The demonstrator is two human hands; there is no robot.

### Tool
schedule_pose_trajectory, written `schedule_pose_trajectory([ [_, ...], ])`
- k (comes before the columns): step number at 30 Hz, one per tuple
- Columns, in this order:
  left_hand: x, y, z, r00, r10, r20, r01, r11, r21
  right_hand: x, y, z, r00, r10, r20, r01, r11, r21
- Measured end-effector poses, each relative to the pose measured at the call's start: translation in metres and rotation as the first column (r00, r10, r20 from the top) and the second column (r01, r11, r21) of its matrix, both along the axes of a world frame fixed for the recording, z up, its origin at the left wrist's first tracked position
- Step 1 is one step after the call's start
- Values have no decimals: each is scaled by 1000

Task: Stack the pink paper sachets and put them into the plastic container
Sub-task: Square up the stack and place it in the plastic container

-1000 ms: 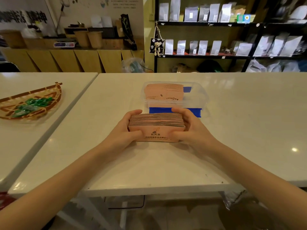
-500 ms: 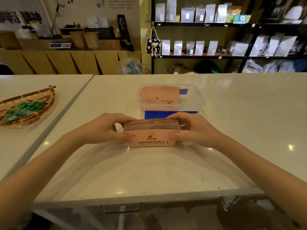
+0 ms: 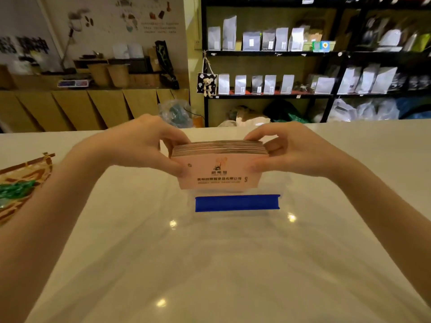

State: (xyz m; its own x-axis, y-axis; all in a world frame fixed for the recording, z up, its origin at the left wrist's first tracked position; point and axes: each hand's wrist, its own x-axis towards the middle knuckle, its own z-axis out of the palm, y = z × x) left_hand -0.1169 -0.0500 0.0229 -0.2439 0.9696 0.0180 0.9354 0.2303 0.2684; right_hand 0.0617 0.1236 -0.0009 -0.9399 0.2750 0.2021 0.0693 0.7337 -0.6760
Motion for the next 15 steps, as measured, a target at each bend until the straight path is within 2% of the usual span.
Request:
schedule_pose_trajectory([
  [3,-9,16,9,997,33,-76,-31,999,25,-9,13,9,999,-41,-28,43,997,67],
  [6,-21,33,1,994,34,-108,-34,999,3,-19,25,7,998,-57,6,56,983,173],
  [15,-31,63,-34,985,24,-173,-69,963,-259,-48,40,-16,951,-51,304,-55,942,331],
])
